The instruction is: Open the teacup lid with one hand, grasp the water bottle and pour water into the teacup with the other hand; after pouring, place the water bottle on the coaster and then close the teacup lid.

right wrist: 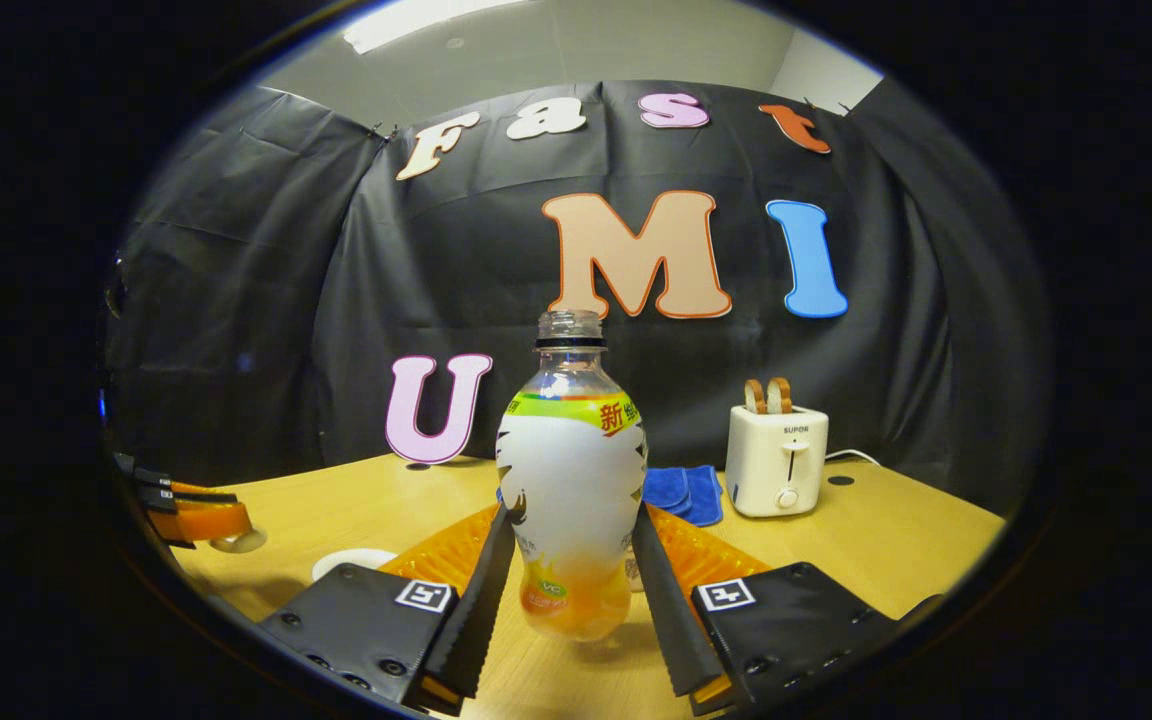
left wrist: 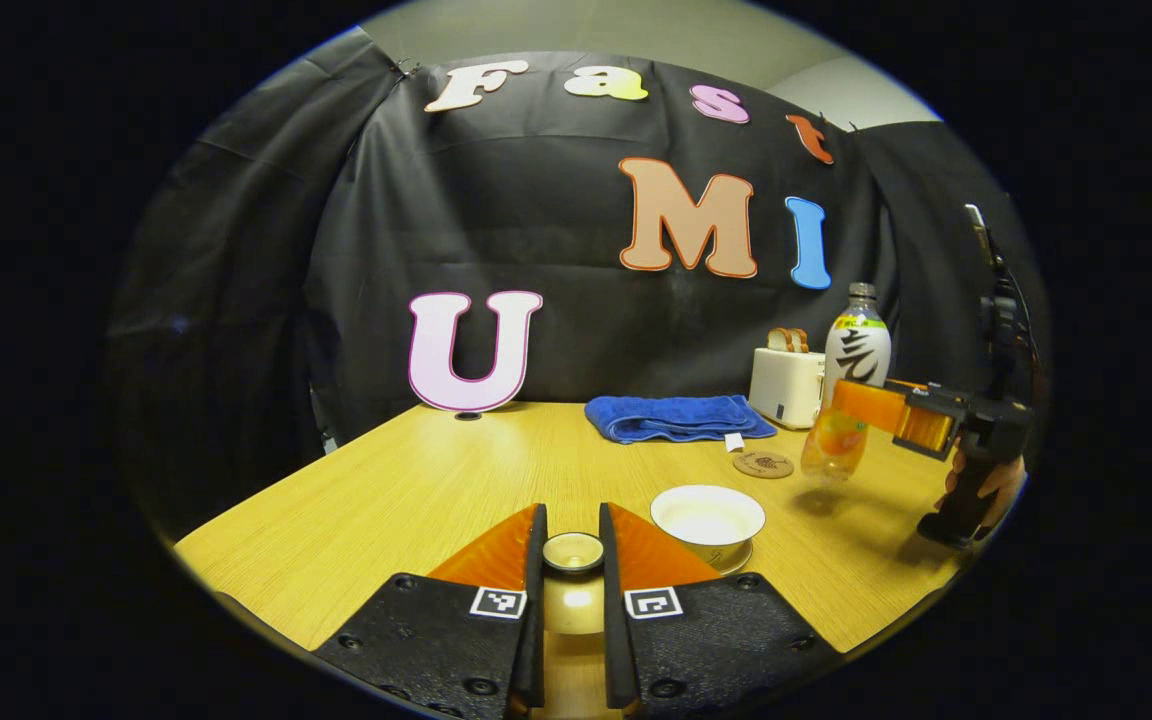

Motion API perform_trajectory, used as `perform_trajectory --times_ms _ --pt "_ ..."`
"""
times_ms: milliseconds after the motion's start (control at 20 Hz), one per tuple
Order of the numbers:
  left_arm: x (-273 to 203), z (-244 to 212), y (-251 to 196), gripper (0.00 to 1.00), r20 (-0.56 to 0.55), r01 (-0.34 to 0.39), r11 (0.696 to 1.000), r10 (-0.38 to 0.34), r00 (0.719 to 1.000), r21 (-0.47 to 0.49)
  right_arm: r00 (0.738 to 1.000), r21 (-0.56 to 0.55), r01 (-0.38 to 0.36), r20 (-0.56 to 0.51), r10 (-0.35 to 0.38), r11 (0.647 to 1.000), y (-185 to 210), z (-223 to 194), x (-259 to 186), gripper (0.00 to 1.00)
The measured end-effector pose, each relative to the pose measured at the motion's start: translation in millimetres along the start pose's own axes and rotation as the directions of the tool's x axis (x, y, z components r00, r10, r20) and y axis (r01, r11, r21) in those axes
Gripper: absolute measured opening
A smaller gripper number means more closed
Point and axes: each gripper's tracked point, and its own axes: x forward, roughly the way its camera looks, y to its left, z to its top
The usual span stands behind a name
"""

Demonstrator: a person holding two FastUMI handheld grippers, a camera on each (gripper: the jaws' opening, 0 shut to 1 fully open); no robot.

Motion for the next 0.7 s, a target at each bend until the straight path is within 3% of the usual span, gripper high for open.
perform_trajectory --times_ms 200,700 --pt "-3 -2 -3 0.21 -0.017 0.002 1.000 -0.002 1.000 -0.004 1.000 -0.006 0.016 0.025 -0.016 1.000 -10 11 26 0.73" --pt "-6 -6 -3 0.21 -0.030 -0.015 1.000 0.015 0.999 -0.019 0.997 0.082 0.081 -0.017 -0.080 0.993 -38 -30 91 0.73"
